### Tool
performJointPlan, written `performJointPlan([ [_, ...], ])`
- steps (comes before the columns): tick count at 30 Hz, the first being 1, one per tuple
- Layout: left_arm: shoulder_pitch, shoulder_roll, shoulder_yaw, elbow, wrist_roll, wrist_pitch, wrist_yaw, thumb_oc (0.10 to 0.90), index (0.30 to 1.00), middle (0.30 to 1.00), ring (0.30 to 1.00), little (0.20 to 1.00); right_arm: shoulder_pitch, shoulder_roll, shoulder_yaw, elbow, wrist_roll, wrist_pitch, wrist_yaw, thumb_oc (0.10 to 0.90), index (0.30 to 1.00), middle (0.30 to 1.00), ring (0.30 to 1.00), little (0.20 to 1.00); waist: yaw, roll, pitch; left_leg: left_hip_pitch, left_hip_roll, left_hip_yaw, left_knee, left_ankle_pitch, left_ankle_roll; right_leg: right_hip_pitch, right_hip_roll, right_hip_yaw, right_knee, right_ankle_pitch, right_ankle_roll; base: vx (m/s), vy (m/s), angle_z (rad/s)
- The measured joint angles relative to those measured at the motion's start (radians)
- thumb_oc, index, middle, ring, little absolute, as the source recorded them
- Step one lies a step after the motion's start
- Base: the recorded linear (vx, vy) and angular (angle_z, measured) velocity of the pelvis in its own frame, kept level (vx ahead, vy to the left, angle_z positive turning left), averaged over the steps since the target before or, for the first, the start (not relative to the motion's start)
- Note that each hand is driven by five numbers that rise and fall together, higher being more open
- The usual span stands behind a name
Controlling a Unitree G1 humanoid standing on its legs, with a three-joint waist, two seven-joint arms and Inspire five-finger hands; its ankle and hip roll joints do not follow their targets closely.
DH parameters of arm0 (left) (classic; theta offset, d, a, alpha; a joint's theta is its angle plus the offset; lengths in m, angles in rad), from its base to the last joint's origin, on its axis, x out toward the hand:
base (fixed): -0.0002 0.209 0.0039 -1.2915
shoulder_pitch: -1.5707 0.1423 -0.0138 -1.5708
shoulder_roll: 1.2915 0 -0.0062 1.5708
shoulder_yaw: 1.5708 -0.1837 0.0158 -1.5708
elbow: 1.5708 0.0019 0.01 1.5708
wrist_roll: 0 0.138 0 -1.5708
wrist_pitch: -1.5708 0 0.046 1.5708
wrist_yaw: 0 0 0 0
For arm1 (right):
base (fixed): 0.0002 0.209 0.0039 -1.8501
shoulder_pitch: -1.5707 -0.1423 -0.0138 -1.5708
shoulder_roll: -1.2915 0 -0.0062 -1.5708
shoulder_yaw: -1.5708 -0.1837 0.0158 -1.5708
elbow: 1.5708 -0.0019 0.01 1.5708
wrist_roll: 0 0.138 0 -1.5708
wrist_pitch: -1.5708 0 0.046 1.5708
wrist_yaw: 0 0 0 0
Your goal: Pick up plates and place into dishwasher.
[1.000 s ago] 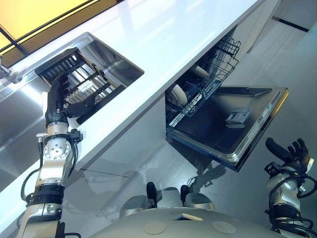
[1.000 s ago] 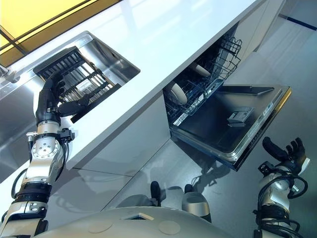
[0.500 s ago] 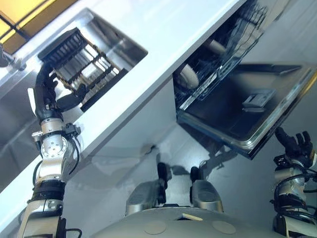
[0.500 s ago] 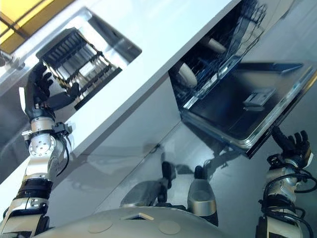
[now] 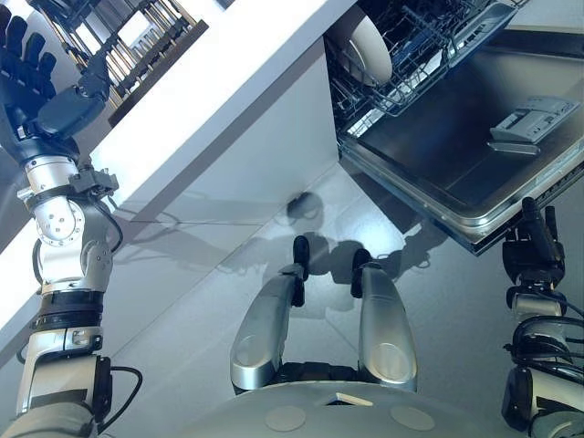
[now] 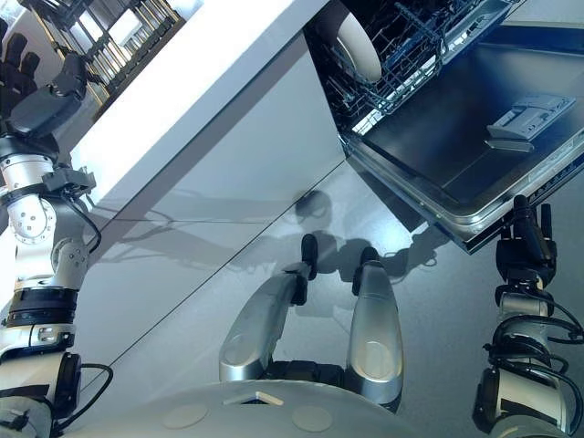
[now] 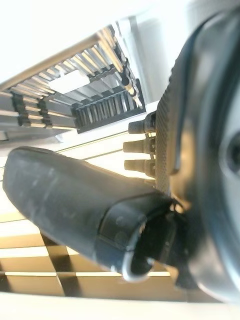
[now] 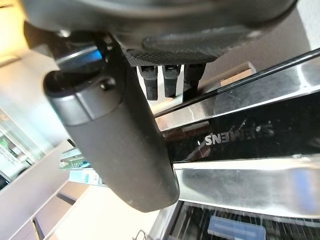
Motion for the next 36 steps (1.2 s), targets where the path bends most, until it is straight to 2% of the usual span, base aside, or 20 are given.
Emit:
performJointPlan([
  [7, -0.005, 0.038, 0.001, 0.0, 0.0, -0.003, 0.002, 0.8, 0.9, 0.9, 0.9, 0.9, -0.028, -0.003, 0.034, -0.01, 0.067, 0.025, 0.04, 0.8, 0.9, 0.9, 0.9, 0.9, 0.019, 0.001, 0.0, -0.047, 0.001, -0.015, 0.015, 0.0, -0.008, -0.052, -0.006, -0.018, 0.017, 0.005, -0.008, -0.05, 0.036, -0.11],
  [12, 0.003, 0.046, 0.046, -0.002, 0.0, -0.029, 0.005, 0.8, 0.9, 0.9, 0.9, 0.9, -0.009, -0.001, 0.1, -0.099, 0.183, 0.033, 0.04, 0.8, 0.9, 0.9, 0.9, 0.9, 0.023, 0.002, 0.022, -0.062, 0.017, -0.011, 0.031, -0.01, -0.019, -0.056, -0.018, -0.059, 0.0, 0.022, -0.011, -0.04, 0.037, -0.19],
  [15, 0.001, 0.049, 0.106, 0.0, 0.0, -0.053, 0.01, 0.8, 0.9, 0.9, 0.9, 0.9, 0.025, 0.04, 0.11, -0.237, 0.228, 0.033, 0.04, 0.8, 0.9, 0.9, 0.9, 0.9, 0.022, 0.0, 0.043, -0.075, 0.034, -0.014, 0.031, -0.013, -0.023, -0.059, -0.015, -0.092, -0.023, 0.035, -0.022, -0.03, 0.024, -0.26],
  [19, 0.002, 0.052, 0.144, 0.041, 0.001, -0.068, 0.024, 0.8, 0.9, 0.9, 0.9, 0.9, 0.108, 0.145, 0.142, -0.557, 0.229, 0.028, 0.04, 0.8, 0.9, 0.9, 0.9, 0.9, 0.023, 0.0, 0.044, -0.079, 0.039, -0.015, 0.032, -0.021, -0.024, -0.055, 0.001, -0.116, -0.062, 0.052, -0.037, -0.01, 0.05, -0.47],
  [22, -0.009, 0.057, 0.14, 0.056, 0.003, -0.07, 0.025, 0.8, 0.9, 0.9, 0.9, 0.9, 0.102, 0.161, 0.258, -0.769, 0.16, 0.025, 0.04, 0.8, 0.9, 0.9, 0.9, 0.9, 0.025, 0.001, 0.043, -0.078, 0.039, -0.014, 0.035, -0.024, -0.018, -0.039, 0.012, -0.14, -0.091, 0.064, -0.039, 0.03, 0.059, -0.6],
  [25, -0.055, 0.057, 0.099, 0.063, 0.007, -0.065, 0.011, 0.8, 0.9, 0.9, 0.9, 0.9, 0.023, 0.16, 0.4, -0.914, 0.054, 0.033, 0.054, 0.8, 0.9, 0.9, 0.9, 0.9, 0.026, 0.001, 0.043, -0.064, 0.037, -0.019, 0.031, -0.022, -0.014, -0.006, 0.032, -0.151, -0.111, 0.065, -0.039, 0.06, 0.055, -0.28],
  [27, -0.088, 0.056, 0.068, 0.058, 0.014, -0.061, -0.011, 0.8, 0.9, 0.9, 0.9, 0.9, -0.064, 0.149, 0.521, -1.044, -0.016, 0.085, 0.117, 0.8, 0.9, 0.9, 0.9, 0.9, 0.024, 0.001, 0.043, -0.054, 0.028, -0.015, 0.036, -0.025, -0.002, 0.021, 0.037, -0.173, -0.133, 0.065, -0.039, 0.05, 0.051, 0.12],
  [30, -0.122, 0.047, 0.013, 0.048, 0.014, -0.039, -0.041, 0.8, 0.9, 0.9, 0.9, 0.9, -0.208, 0.191, 0.641, -1.186, -0.078, 0.141, 0.178, 0.8, 0.9, 0.9, 0.9, 0.9, 0.025, 0.002, 0.042, -0.021, 0.025, -0.014, 0.031, -0.033, 0.016, 0.08, 0.036, -0.211, -0.163, 0.063, -0.041, 0.08, 0.055, 0.42],
  [32, -0.123, 0.037, 0.001, 0.042, 0.014, -0.039, -0.055, 0.8, 0.9, 0.9, 0.9, 0.9, -0.27, 0.241, 0.644, -1.223, -0.094, 0.153, 0.186, 0.8, 0.9, 0.9, 0.9, 0.9, 0.025, 0.001, 0.041, -0.002, 0.017, -0.016, 0.014, -0.032, 0.027, 0.112, 0.032, -0.217, -0.17, 0.064, -0.042, 0.09, 0.059, 0.45],
  [34, -0.121, 0.018, -0.003, 0.041, 0.013, -0.038, -0.06, 0.8, 0.9, 0.9, 0.9, 0.9, -0.267, 0.274, 0.578, -1.209, -0.128, 0.143, 0.139, 0.8, 0.9, 0.9, 0.9, 0.9, 0.019, 0.001, 0.04, 0.021, 0.007, -0.019, -0.001, -0.023, 0.048, 0.131, 0.035, -0.137, -0.15, 0.051, -0.022, 0.11, 0.065, 0.58],
  [36, -0.107, 0.0, -0.002, 0.036, 0.013, -0.039, -0.063, 0.8, 0.9, 0.9, 0.9, 0.9, -0.215, 0.277, 0.505, -1.134, -0.226, 0.1, 0.071, 0.8, 0.9, 0.9, 0.9, 0.9, 0.012, -0.004, 0.036, 0.045, -0.015, -0.025, -0.009, -0.015, 0.061, 0.149, 0.035, -0.061, -0.144, 0.036, 0.001, 0.09, 0.086, 0.5],
])
